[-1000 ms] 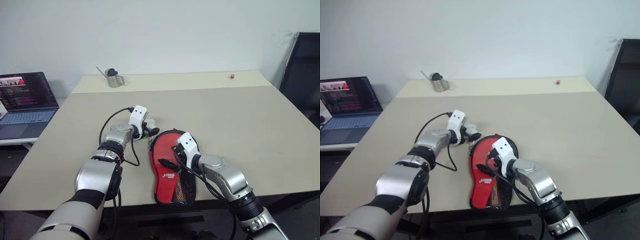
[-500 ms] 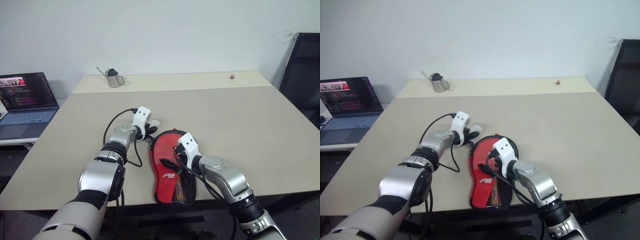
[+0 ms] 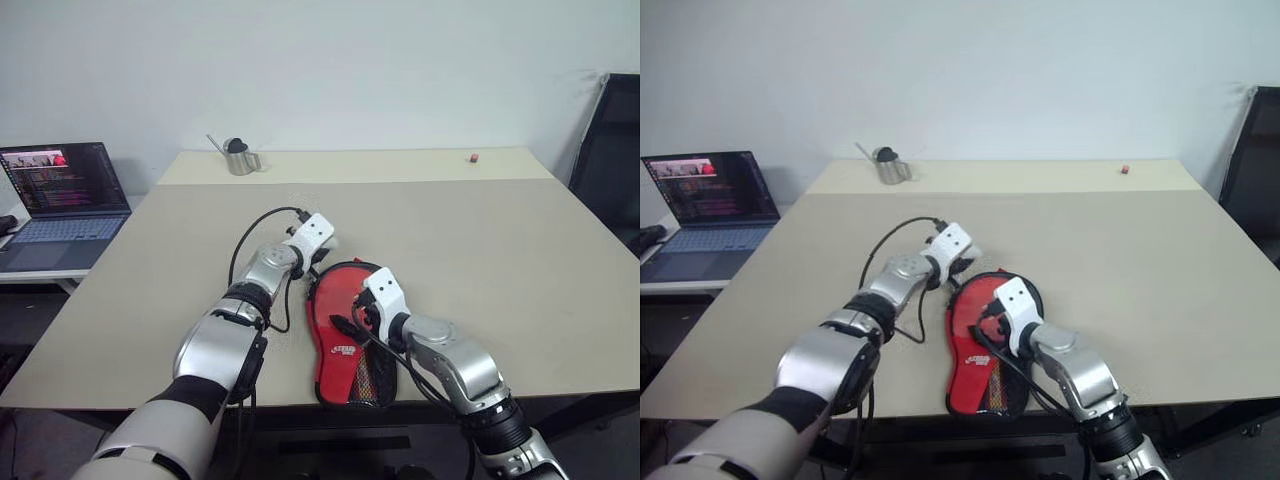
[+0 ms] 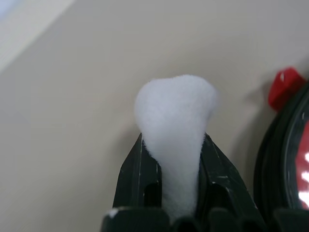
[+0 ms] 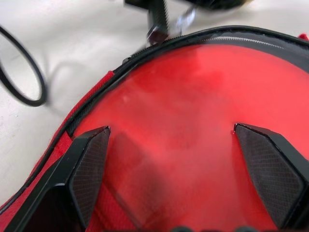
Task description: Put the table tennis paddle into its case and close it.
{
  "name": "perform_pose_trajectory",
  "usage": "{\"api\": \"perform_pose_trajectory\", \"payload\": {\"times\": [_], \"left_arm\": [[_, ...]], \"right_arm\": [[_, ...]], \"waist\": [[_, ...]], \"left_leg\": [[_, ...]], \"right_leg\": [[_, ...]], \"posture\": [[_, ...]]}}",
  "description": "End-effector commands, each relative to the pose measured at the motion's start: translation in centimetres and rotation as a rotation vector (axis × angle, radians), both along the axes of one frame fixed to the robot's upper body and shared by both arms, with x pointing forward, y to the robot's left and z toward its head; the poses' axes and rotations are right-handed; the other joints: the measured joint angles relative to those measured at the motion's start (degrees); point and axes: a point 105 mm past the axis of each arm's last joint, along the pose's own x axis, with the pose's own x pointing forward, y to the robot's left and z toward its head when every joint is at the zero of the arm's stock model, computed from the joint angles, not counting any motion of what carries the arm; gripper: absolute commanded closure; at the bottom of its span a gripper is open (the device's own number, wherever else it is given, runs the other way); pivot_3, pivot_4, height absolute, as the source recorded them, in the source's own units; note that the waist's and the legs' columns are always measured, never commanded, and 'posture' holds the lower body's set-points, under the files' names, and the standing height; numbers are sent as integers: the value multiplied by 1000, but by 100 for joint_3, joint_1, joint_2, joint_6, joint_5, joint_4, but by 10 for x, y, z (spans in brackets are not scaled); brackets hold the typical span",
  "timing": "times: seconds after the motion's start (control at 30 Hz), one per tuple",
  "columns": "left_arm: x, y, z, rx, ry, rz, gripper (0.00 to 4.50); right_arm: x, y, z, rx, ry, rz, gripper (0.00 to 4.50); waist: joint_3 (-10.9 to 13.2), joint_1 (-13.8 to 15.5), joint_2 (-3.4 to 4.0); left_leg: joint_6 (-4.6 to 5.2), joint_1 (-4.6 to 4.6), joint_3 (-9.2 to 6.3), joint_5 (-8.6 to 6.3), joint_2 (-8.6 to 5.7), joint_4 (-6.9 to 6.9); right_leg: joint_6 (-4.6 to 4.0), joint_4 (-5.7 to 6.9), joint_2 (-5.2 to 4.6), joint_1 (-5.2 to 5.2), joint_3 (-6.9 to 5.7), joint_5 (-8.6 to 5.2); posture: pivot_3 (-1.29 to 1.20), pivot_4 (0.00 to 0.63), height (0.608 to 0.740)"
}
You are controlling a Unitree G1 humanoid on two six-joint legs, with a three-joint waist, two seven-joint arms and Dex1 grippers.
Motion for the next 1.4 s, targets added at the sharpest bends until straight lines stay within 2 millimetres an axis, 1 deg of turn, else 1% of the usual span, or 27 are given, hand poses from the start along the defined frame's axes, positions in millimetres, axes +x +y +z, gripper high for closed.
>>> {"api": "perform_pose_trajectory", "payload": {"times": [0.03, 0.17, 0.3, 0.4, 0.43, 0.57, 0.77, 0.87, 0.9, 0.97, 1.07, 1.1, 1.2, 1.23, 1.3, 1.4], "left_arm": [[5, -18, 26, 65, -116, -48, 4079], [3, -37, 30, 196, -194, -115, 4079], [2, -51, 32, 317, -273, -168, 4079], [0, -68, 40, 420, -372, -217, 4079], [0, -74, 45, 437, -402, -225, 4079], [-1, -93, 65, 491, -524, -240, 4079], [-2, -108, 92, 573, -674, -233, 4079], [-3, -112, 95, 645, -722, -248, 4079], [-3, -113, 93, 661, -725, -256, 4079], [-5, -115, 83, 674, -694, -278, 4079], [-9, -114, 55, 700, -601, -337, 4079], [-10, -113, 50, 708, -585, -347, 4079], [-14, -107, 21, 744, -500, -392, 4079], [-15, -104, 14, 750, -476, -398, 4079], [-15, -101, 7, 728, -432, -387, 4079], [-16, -100, 4, 667, -381, -373, 3046]], "right_arm": [[-14, -10, -39, -57, 161, -43, 0], [-25, -10, -49, -58, 199, -61, 0], [-38, -7, -53, -40, 229, -79, 0], [-51, -4, -56, -28, 255, -97, 0], [-55, -5, -56, -25, 261, -104, 0], [-67, -6, -58, -18, 282, -133, 0], [-81, -1, -59, -8, 306, -150, 0], [-83, 0, -59, -3, 310, -158, 0], [-83, 0, -58, -1, 311, -162, 0], [-83, -1, -59, 0, 311, -169, 0], [-82, 0, -59, 3, 310, -172, 0], [-82, 1, -58, 3, 310, -172, 0], [-80, 4, -57, 8, 305, -169, 0], [-80, 5, -57, 10, 304, -167, 0], [-80, 5, -57, 12, 304, -165, 0], [-80, 7, -57, 13, 306, -157, 0]], "waist": [[-2, 1, -2], [-8, 2, -8], [-13, 3, -12], [-17, 17, -17], [-20, 16, -19], [-23, 25, -23], [-23, 34, -24], [-23, 30, -24], [-23, 30, -24], [-23, 30, -23], [-23, 30, -24], [-23, 30, -23], [-23, 16, -23], [-24, 14, -23], [-25, -1, -22], [-25, -3, -22]], "left_leg": [[0, 1, 0, 0, 0, 0], [0, 6, 1, 0, 0, 1], [0, 8, 1, 0, 0, 0], [0, 7, -1, 0, -1, 0], [0, 7, -1, 0, -1, 0], [1, 7, -1, 0, -1, 0], [0, 4, -1, 0, 0, -1], [1, 4, 1, 0, -1, -2], [0, 4, 1, 0, 0, -2], [1, 4, 0, 0, 0, -3], [1, 3, 0, 0, 0, -3], [1, 3, 1, 0, 0, -3], [1, 4, 2, -1, 0, -4], [1, 5, 1, -1, 1, -5], [1, 6, 0, -1, 1, -5], [1, 7, 0, -1, 1, -5]], "right_leg": [[0, -1, 0, 2, -2, 0], [1, -3, 0, 11, -7, -1], [3, -3, 0, 14, -9, -2], [12, -5, 0, 17, -11, -7], [30, -6, 0, 17, -11, -18], [38, -6, -1, 20, -12, -21], [44, -7, -3, 20, -19, -25], [46, -9, -3, 20, -18, -26], [46, -9, -3, 20, -19, -26], [46, -9, -3, 20, -21, -27], [47, -10, -3, 20, -22, -27], [47, -11, -3, 20, -21, -27], [49, -12, -3, 19, -20, -28], [49, -12, -3, 19, -19, -28], [49, -11, -3, 19, -17, -28], [49, -9, -3, 19, -16, -28]], "posture": [[0, 150, 740], [0, 150, 740], [0, 150, 740], [0, 150, 740], [0, 150, 740], [0, 150, 740], [0, 150, 740], [0, 150, 740], [0, 150, 740], [0, 150, 740], [0, 150, 740], [0, 150, 740], [0, 150, 740], [0, 150, 740], [0, 150, 740], [0, 150, 740]]}}
